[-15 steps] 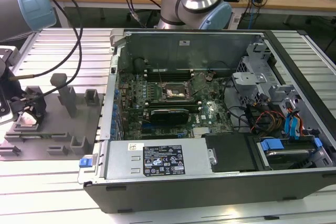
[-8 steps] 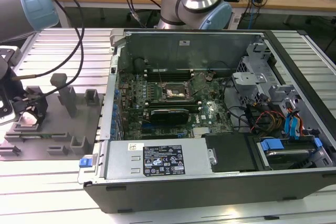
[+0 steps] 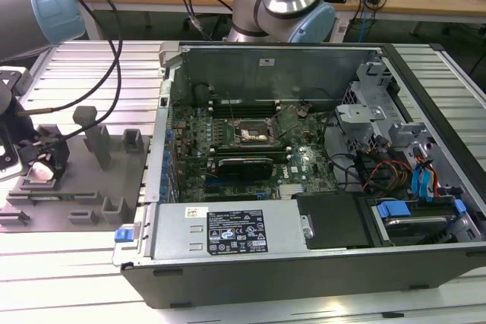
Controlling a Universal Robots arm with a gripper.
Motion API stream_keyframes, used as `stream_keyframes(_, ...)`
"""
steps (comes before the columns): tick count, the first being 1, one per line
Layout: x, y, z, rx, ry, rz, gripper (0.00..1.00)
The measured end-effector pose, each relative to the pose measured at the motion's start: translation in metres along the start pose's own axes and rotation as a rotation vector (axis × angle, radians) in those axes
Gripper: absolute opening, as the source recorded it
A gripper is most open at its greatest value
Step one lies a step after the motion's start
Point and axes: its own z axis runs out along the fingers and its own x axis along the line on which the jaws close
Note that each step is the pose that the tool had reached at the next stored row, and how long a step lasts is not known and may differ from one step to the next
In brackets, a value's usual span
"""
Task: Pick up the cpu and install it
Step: 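Pick up the cpu and move it towards the insertion slot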
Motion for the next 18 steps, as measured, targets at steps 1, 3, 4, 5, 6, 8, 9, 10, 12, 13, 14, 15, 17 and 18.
stream_keyframes(1,0.0,0.0,-0.0001,0.0018,-0.0001,0.0,0.66)
stream_keyframes(3,0.0001,0.0,-0.0001,0.0038,-0.0002,0.0,0.66)
stream_keyframes(4,0.0,0.0,-0.0001,0.0039,-0.0002,0.0,0.66)
stream_keyframes(5,0.0,0.0001,-0.0001,0.0039,-0.0007,0.0,0.66)
stream_keyframes(6,0.0001,0.0002,0.0,0.0036,-0.0053,0.0,0.66)
stream_keyframes(8,0.0,0.0002,0.0001,0.0032,-0.0088,-0.001,0.66)
stream_keyframes(9,0.0,0.0002,0.0001,0.0033,-0.0091,-0.001,0.66)
stream_keyframes(10,0.0001,0.0002,0.0001,0.0033,-0.0093,-0.001,0.66)
stream_keyframes(12,0.0012,0.0002,0.0002,0.0031,-0.0118,-0.001,0.66)
stream_keyframes(13,0.0015,0.0002,0.0002,0.003,-0.0129,-0.001,0.66)
stream_keyframes(14,0.0016,0.0001,0.0003,0.003,-0.0141,-0.001,0.66)
stream_keyframes(15,0.0015,0.0001,0.0007,0.0028,-0.0162,-0.002,0.66)
stream_keyframes(17,0.0016,0.0001,0.0011,0.0026,-0.02,-0.002,0.66)
stream_keyframes(18,0.0016,0.0001,0.0011,0.0026,-0.02,-0.002,0.66)
